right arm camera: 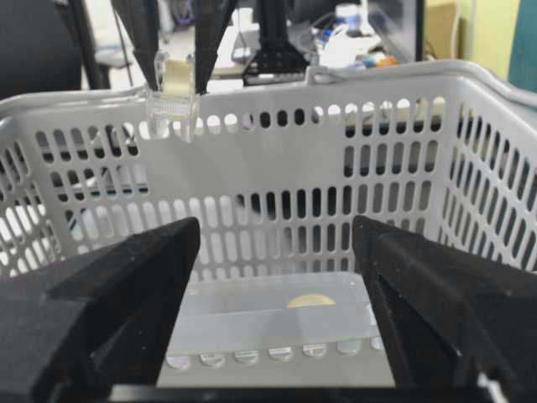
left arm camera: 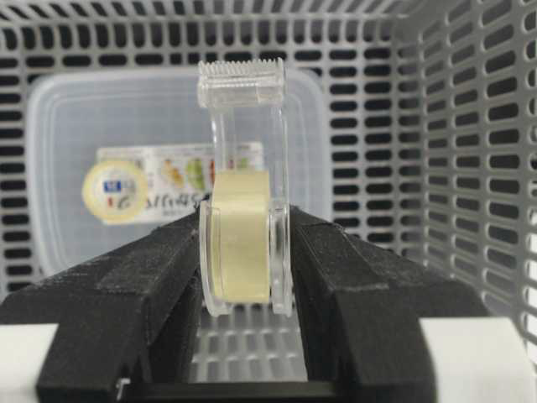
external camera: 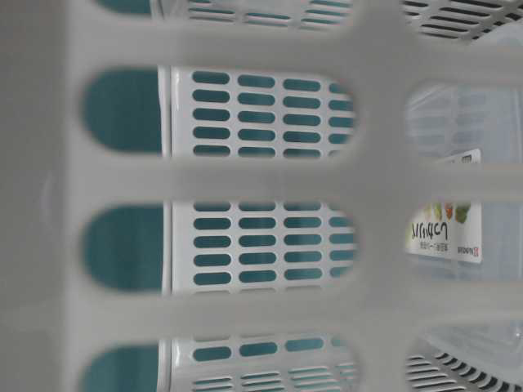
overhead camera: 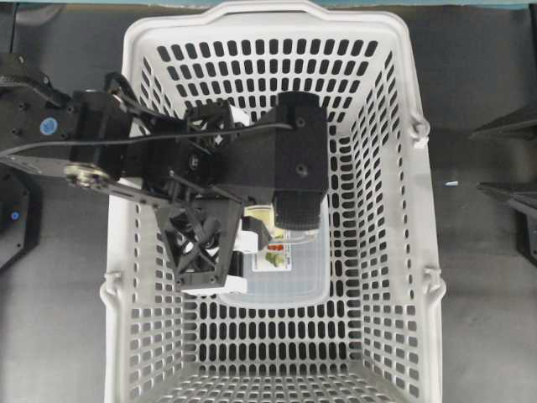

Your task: Pick up the tape dispenser from the shopping basket with the left arm.

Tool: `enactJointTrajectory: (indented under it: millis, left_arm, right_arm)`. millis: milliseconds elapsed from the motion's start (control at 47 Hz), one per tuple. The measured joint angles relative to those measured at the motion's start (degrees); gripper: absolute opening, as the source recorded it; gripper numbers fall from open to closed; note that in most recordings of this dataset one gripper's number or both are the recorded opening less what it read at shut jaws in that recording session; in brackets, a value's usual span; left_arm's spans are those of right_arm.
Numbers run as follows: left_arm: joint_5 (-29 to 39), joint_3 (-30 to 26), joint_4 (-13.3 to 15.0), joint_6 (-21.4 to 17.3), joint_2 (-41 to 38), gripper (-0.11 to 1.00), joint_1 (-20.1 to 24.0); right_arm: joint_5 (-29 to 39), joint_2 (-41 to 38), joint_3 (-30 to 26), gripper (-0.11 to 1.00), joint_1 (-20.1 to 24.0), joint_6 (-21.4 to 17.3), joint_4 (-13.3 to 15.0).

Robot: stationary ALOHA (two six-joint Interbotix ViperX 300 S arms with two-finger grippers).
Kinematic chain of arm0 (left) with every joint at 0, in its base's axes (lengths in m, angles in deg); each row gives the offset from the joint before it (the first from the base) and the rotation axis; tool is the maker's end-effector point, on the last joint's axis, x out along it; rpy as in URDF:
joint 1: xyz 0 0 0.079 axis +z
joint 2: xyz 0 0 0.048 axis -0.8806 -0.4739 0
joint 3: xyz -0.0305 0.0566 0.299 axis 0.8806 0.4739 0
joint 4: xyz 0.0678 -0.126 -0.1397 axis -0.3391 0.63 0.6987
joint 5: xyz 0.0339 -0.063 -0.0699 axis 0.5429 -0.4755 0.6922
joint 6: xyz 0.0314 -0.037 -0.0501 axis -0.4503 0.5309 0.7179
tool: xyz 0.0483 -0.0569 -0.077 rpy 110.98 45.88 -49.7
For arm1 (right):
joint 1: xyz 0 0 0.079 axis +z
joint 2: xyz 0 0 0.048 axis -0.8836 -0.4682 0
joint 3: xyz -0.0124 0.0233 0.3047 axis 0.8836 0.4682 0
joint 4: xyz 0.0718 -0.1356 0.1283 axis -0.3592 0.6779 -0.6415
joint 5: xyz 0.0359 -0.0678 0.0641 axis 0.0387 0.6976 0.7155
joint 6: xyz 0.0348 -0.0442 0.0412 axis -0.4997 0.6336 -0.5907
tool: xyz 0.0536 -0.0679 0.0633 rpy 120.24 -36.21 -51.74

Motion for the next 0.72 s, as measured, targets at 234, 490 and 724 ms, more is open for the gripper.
enactJointTrajectory:
  millis: [234, 490, 724]
  left_arm:
    - [0.0, 0.09, 0.0, 0.09, 0.0, 0.29, 0.0]
    - [0.09, 0.88, 0.0, 0.09, 0.0, 0.29, -0.09]
    - [0.0, 1.14, 0.0, 0.35, 0.0, 0.29, -0.09]
  right_arm:
    - [0.0, 0.35, 0.26, 0.71, 0.0, 0.0, 0.0]
    - [0.0, 0.62, 0.26, 0.71, 0.0, 0.0, 0.0]
    - [0.0, 0.7, 0.26, 0.71, 0.0, 0.0, 0.0]
